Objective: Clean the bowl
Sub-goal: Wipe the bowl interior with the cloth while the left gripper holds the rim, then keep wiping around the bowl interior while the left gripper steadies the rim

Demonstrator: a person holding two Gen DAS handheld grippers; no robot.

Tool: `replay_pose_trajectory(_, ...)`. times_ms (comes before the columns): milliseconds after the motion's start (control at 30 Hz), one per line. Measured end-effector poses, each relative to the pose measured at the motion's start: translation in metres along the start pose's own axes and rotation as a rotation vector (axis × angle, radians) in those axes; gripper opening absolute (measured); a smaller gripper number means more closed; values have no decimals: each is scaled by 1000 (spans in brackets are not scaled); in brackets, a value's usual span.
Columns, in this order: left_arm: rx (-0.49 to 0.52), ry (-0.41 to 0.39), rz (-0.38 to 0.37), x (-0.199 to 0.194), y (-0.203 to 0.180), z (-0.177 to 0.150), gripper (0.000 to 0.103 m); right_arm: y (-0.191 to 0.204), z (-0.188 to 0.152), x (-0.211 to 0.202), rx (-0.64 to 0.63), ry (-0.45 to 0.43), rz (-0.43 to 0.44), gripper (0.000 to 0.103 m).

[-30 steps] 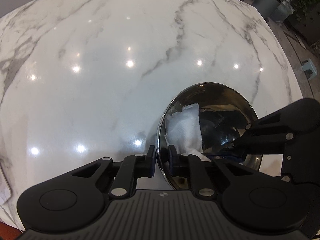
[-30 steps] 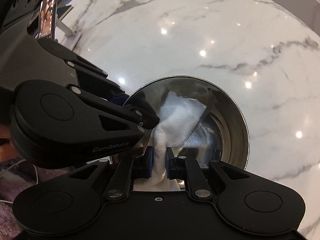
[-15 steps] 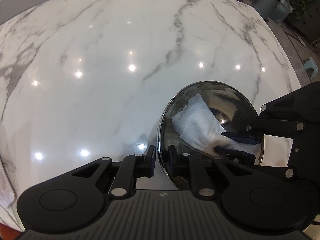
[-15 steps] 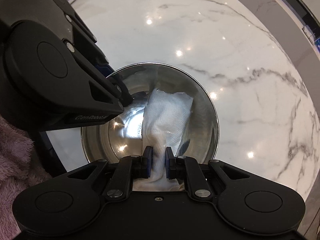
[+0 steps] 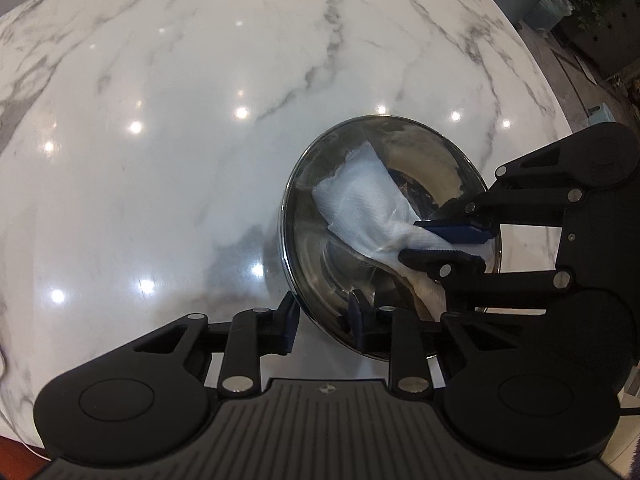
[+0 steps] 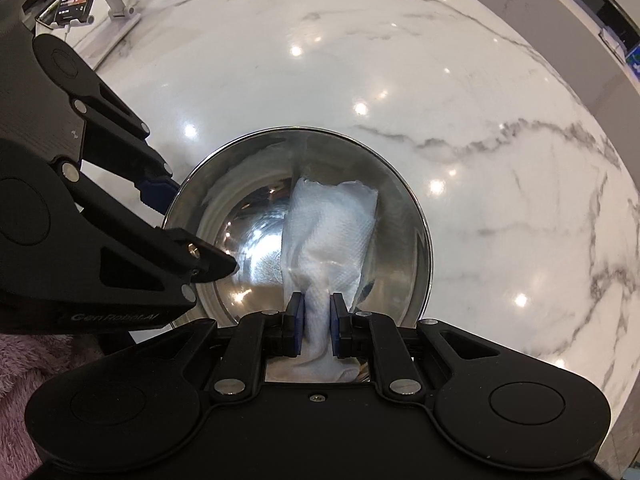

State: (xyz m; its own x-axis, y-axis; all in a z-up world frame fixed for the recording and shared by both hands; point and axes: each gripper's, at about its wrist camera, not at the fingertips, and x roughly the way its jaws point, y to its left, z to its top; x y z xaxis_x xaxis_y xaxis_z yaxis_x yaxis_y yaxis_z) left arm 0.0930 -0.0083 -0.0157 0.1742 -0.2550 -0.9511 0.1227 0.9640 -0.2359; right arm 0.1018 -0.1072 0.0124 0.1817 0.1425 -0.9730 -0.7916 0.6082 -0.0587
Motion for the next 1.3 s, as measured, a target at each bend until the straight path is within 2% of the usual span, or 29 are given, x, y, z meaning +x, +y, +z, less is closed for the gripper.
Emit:
replay_pose_trajectory(100, 8, -7, 21, 0, 0, 4, 18, 1, 1, 1, 35, 1, 30, 12)
replay_pose_trajectory(167, 11, -11, 38, 1, 0, 5, 15, 1, 4, 4, 83, -6, 89, 12)
replay_pose_trajectory(267, 9, -10, 40, 1, 0, 7, 14, -2, 0, 3, 175, -26, 235, 12)
replay_pose_trajectory(367, 13, -9, 46, 2, 0, 7, 14, 1, -1, 4, 186, -23, 269, 12)
replay_pose_trajectory(567, 36, -13, 54, 2, -2, 8, 14, 8, 7, 10, 102, 6, 201, 12)
replay_pose_trajectory(733, 38, -10, 44, 0, 3, 9, 15, 22, 8, 12, -64, 37, 28, 12)
replay_pose_trajectory(833, 37, -16, 44, -1, 4, 8, 15, 26, 5, 12, -104, 31, -51, 12)
replay_pose_trajectory(967, 39, -18, 53, -3, 1, 5, 16, 20, 1, 11, -73, 19, -40, 12)
replay_pose_trajectory(1100, 44, 8, 23, -3, -1, 1, 21, 13, -3, 11, -42, 13, -17, 12)
replay_pose_trajectory(1300, 54, 25, 3, -3, -4, -5, 21, 11, -9, 9, -33, 6, -10, 12)
